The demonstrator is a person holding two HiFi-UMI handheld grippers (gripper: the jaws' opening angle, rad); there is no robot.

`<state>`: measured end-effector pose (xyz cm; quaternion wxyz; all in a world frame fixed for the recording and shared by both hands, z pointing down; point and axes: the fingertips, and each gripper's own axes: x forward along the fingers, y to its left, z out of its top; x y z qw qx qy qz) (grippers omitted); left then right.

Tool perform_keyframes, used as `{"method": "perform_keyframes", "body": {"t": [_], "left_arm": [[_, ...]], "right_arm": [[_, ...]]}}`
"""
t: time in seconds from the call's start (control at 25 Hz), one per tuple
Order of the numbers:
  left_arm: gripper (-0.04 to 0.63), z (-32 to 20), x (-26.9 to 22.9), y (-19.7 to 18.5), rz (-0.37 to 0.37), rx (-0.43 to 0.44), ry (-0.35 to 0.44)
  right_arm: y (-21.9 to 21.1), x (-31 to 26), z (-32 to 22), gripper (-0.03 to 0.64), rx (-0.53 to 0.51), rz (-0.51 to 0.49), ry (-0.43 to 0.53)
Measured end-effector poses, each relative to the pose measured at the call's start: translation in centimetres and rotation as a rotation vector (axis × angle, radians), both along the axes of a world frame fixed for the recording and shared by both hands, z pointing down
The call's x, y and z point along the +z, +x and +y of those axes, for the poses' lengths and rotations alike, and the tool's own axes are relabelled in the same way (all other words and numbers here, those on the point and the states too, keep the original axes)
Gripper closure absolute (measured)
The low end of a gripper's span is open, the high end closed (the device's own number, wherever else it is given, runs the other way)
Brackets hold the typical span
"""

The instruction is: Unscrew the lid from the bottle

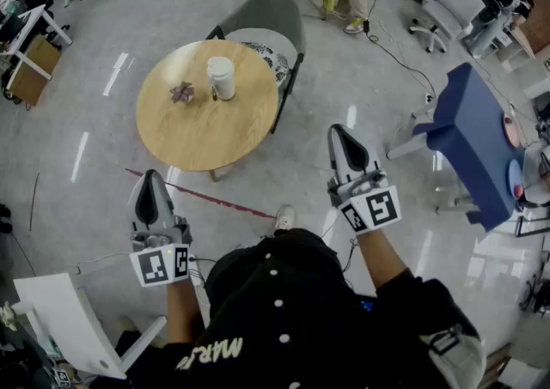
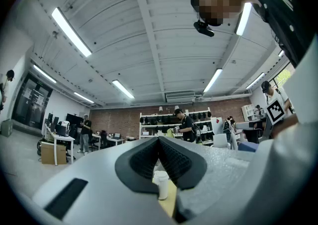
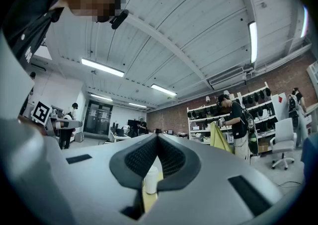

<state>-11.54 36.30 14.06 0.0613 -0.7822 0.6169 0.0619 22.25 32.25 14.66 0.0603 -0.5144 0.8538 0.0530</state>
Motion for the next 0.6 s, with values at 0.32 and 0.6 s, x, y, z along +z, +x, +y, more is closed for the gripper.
{"method": "perform_keyframes", "body": {"t": [0.32,0.6], "left_arm": [[0.592,-0.40,0.46,0.25,-0.005,0.008,-0.010],[0.592,-0.71,0.82,-0.16,0.026,0.015,-0.022]], "right_arm": [[-0.34,0.11,-0.37,0.618,-0.006,-0.005,0.003],[-0.75,0.88,-0.78,0.618,-0.003,-0.016,-0.015]]}}
